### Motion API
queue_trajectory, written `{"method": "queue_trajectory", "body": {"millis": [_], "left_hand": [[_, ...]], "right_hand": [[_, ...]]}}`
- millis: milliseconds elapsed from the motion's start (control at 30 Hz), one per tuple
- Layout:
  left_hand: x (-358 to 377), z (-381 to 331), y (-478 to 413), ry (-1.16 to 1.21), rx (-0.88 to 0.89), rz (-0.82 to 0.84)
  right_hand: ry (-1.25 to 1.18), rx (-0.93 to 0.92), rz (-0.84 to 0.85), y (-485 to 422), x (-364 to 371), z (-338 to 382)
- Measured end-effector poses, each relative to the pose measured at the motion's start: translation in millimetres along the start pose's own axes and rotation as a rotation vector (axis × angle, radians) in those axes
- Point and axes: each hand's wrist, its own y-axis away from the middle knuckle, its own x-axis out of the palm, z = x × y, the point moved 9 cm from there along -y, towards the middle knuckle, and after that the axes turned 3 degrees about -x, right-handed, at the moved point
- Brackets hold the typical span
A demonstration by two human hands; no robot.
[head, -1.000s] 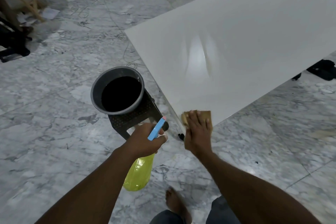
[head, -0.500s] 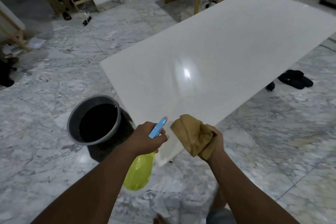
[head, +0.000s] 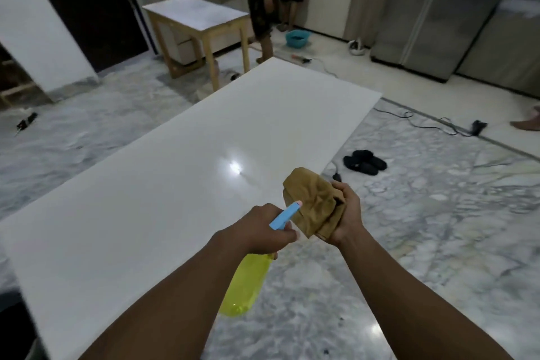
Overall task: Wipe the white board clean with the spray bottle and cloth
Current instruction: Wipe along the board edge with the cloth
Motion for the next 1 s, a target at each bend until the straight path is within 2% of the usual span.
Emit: {"method": "queue_trajectory", "body": {"millis": [300, 433, 633, 833, 1000], "left_hand": [[-19, -112, -145, -0.093, 0.102, -0.024], [-37, -135, -225, -0.062, 0.088, 0.006], [-48, -178, -324, -0.080, 0.102, 0.056], [-63, -206, -397, -0.091, 0.076, 0.089], [-86, -209, -470, 0.004, -0.026, 0.040]], "right_hand": [[-0.073, -0.141, -0.100, -70, -47, 162], [-0.100, -0.194, -0.155, -119, -67, 227], [0.014, -0.236, -0.274, -185, -94, 314], [0.024, -0.191, -0.362, -269, -124, 373], [0.250, -0.219, -0.623, -372, -168, 453]]}}
